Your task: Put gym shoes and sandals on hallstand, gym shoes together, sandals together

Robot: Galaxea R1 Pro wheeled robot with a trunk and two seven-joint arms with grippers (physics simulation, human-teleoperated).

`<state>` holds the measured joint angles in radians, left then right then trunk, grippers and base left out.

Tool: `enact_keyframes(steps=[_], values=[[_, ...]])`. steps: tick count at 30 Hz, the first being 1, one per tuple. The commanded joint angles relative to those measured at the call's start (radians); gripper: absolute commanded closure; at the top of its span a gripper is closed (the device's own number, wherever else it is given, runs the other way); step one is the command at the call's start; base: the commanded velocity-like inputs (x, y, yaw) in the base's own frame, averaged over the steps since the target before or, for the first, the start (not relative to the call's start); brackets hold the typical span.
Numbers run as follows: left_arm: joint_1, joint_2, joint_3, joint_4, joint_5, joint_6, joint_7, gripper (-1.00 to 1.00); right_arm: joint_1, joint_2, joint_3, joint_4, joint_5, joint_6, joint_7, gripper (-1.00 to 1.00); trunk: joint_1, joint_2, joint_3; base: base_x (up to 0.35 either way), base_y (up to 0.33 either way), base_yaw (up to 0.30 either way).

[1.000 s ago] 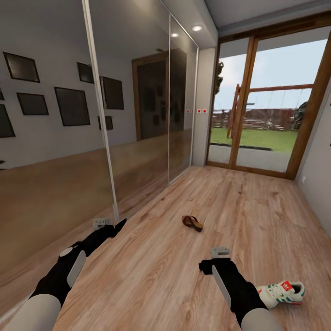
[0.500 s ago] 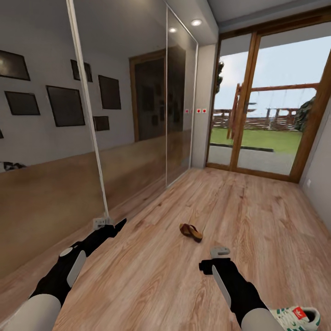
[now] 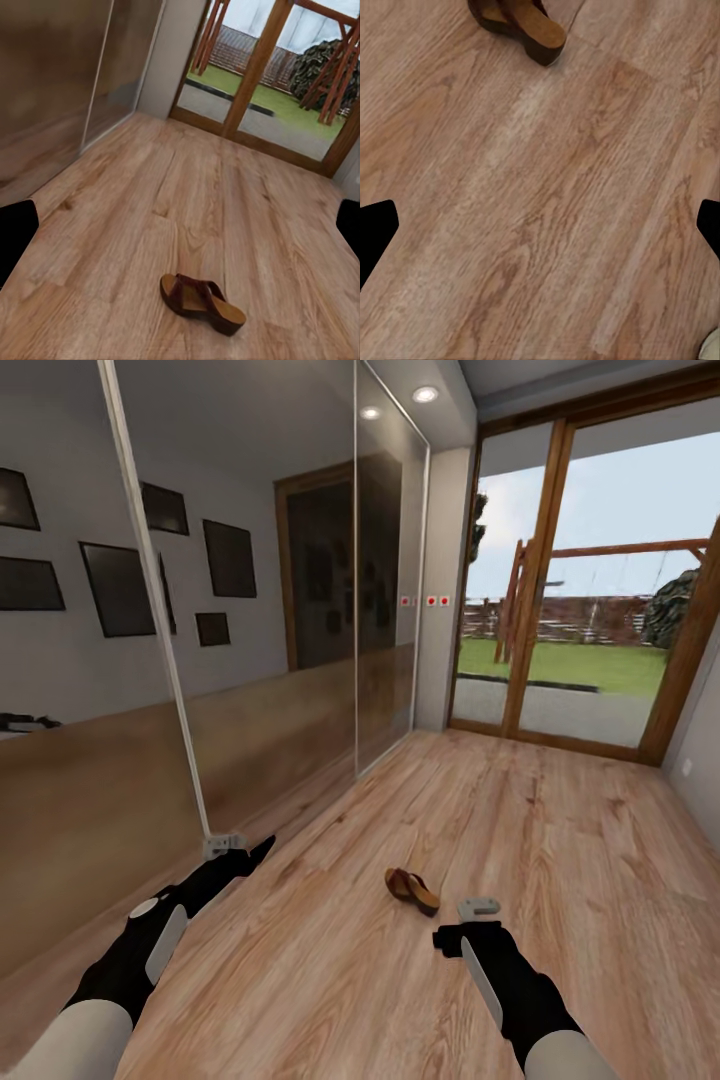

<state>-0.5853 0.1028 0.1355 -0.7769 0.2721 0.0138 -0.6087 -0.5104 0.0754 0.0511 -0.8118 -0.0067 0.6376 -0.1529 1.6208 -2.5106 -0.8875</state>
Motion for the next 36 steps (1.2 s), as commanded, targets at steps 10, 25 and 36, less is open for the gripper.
enact_keyframes(steps=[10, 25, 36], values=[[-0.001, 0.000, 0.001, 0.001, 0.005, 0.002, -0.005, -1.00, 0.000, 0.000, 0.003, 0.000, -0.001, 0.005, -0.005, -1.00, 0.000, 0.000, -0.002, 0.349, -0.114, 0.051], [-0.001, 0.000, 0.001, 0.001, 0.005, 0.002, -0.005, -1.00, 0.000, 0.000, 0.003, -0.001, -0.001, 0.005, -0.005, -1.00, 0.000, 0.000, -0.013, 0.348, -0.112, 0.246], [-0.001, 0.000, 0.003, 0.001, 0.006, 0.002, -0.005, -1.00, 0.000, 0.000, 0.003, -0.001, -0.001, 0.005, -0.005, -1.00, 0.000, 0.000, -0.016, 0.069, -0.024, 0.090]])
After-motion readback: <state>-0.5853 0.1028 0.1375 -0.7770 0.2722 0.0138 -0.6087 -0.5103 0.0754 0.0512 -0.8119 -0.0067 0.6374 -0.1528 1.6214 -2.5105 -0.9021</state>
